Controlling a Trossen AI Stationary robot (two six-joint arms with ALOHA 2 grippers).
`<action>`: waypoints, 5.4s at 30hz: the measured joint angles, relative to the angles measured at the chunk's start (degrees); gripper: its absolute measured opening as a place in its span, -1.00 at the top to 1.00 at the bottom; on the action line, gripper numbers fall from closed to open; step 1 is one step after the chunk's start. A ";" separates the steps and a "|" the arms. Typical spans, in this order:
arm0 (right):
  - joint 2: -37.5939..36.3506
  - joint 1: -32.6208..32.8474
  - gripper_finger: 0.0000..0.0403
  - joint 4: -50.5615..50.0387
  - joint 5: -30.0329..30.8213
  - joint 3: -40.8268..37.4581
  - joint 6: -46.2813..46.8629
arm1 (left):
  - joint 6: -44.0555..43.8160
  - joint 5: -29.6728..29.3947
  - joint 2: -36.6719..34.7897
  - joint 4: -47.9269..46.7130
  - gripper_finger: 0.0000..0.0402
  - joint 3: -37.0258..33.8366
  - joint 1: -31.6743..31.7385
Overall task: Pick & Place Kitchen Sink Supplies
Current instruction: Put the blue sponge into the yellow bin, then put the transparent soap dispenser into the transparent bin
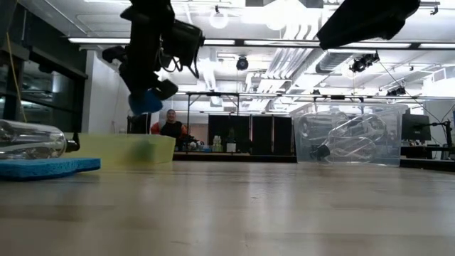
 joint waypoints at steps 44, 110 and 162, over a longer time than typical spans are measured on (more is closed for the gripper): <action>0.04 1.34 0.18 -0.57 2.13 0.00 -0.15 | 14.50 6.00 12.92 9.35 0.45 -0.09 11.24; 0.07 1.22 0.18 -2.90 0.36 0.00 1.38 | 1.73 28.78 -20.53 9.18 -0.17 -15.72 -8.41; 0.07 1.22 0.18 -3.00 0.81 0.00 1.32 | 13.02 47.25 -20.53 22.36 -0.37 -35.47 20.16</action>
